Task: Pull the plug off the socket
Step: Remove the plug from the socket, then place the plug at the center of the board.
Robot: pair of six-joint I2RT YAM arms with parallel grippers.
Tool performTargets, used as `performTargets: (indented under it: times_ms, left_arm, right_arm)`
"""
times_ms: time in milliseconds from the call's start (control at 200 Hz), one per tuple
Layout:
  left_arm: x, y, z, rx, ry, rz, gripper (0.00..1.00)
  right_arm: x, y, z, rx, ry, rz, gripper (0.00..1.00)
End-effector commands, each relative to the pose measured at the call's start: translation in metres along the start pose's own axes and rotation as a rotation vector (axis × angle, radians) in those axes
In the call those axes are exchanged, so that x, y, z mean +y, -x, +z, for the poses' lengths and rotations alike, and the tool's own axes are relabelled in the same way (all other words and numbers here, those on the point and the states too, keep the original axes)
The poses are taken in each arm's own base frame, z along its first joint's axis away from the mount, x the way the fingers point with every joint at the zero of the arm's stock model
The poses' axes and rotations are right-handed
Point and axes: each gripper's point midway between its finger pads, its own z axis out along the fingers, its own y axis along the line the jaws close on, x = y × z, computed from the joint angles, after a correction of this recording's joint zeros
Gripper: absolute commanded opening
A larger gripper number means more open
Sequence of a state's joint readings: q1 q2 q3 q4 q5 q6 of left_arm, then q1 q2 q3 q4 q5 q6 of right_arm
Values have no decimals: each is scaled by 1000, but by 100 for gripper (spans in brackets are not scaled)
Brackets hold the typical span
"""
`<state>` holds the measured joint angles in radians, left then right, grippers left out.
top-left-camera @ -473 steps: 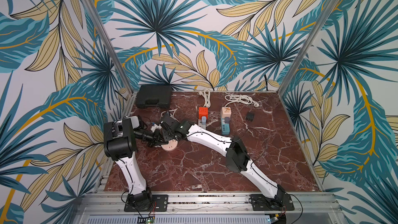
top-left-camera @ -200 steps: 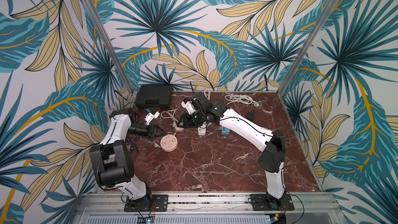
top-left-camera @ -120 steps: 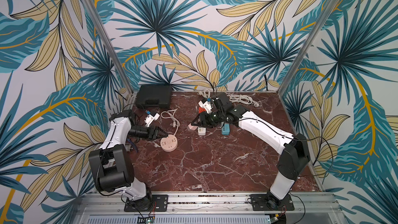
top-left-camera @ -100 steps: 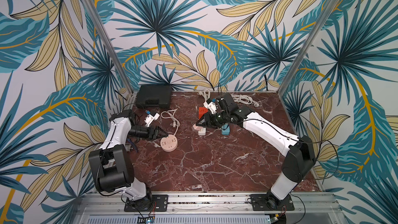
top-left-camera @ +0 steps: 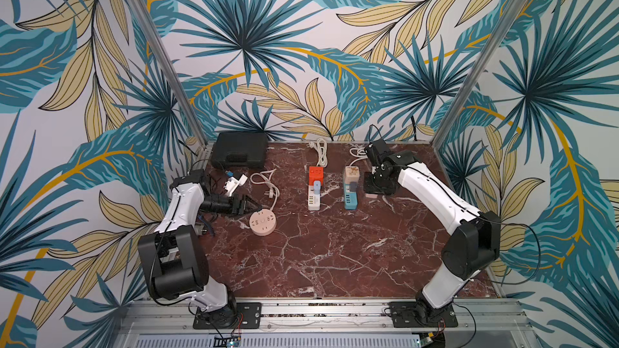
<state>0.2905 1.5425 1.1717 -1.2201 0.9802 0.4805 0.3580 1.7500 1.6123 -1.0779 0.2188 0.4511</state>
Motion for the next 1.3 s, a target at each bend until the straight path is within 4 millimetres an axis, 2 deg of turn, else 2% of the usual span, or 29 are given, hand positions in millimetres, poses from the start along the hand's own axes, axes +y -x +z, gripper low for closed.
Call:
performTargets:
  times_ms: [0, 145, 290, 416, 541, 831, 947, 1222, 1292]
  left_arm:
    - [-2, -4, -1, -11, 3, 7, 74]
    - [-1, -4, -1, -13, 7, 7, 75]
    - [0, -4, 0, -11, 10, 2, 75]
    - [0, -3, -1, -14, 14, 4, 75]
    - [1, -4, 0, -13, 14, 2, 75]
    - [1, -4, 0, -11, 12, -1, 75]
    - [1, -4, 0, -11, 12, -2, 75]
    - [2, -3, 0, -11, 13, 0, 75]
    - [2, -3, 0, -11, 13, 0, 75]
  right_arm:
    - [-47, 1, 8, 41, -258, -26, 0]
    - [-71, 15, 19, 57, -409, 15, 0]
    - [-45, 30, 39, 37, -305, 74, 0]
    - [-49, 43, 57, 54, -394, 72, 0]
    - [-67, 55, 67, 78, -482, 90, 0]
    - [-102, 72, 78, 69, -517, 133, 0]
    - [-114, 73, 83, 73, -507, 147, 0]
    - [-163, 70, 93, 106, -542, 168, 0]
    - [-170, 68, 97, 116, -531, 176, 0]
